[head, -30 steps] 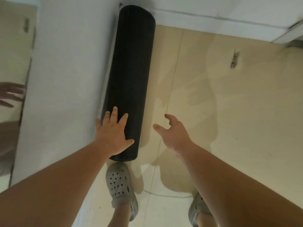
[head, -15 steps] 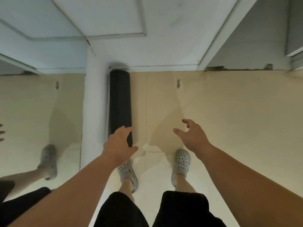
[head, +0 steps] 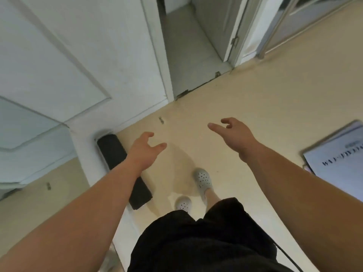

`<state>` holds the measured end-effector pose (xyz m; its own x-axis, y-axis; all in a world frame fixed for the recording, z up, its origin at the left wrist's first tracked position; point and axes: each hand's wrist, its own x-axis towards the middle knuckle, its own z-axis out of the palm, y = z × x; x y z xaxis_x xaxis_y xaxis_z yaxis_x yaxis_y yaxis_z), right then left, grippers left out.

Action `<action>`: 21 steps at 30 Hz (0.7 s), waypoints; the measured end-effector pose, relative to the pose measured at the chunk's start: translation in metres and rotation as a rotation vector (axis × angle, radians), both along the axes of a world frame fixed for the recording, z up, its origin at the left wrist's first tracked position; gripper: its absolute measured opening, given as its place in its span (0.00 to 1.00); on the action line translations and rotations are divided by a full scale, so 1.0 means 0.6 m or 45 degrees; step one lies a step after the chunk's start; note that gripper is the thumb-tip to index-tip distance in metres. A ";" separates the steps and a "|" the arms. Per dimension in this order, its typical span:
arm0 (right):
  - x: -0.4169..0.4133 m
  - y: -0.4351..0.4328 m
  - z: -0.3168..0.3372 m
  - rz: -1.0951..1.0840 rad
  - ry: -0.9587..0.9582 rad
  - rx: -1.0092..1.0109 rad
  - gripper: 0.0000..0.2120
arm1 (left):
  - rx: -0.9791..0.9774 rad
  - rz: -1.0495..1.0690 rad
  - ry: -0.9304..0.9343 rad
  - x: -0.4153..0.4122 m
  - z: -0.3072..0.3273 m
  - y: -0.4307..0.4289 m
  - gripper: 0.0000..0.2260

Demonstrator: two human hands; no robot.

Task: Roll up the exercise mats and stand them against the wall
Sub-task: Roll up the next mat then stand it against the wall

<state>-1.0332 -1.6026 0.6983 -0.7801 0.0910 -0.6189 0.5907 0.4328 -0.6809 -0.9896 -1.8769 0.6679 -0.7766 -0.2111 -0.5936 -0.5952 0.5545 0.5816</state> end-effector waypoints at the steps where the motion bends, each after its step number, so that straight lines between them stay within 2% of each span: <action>1: 0.042 0.034 0.003 -0.089 -0.010 0.013 0.35 | 0.013 -0.066 0.001 -0.003 0.003 0.028 0.30; 6: 0.273 0.206 -0.001 -0.556 -0.114 0.003 0.34 | 0.100 -0.407 0.045 0.034 0.026 0.231 0.29; 11: 0.511 0.400 0.004 -0.952 -0.121 -0.007 0.36 | 0.245 -0.807 0.033 0.138 0.042 0.524 0.27; 16: 0.765 0.616 -0.010 -1.357 -0.069 -0.023 0.36 | 0.224 -1.246 0.005 0.298 0.039 0.859 0.25; 21: 1.012 0.820 -0.009 -1.621 -0.082 -0.078 0.36 | 0.161 -1.448 -0.074 0.488 0.010 1.137 0.24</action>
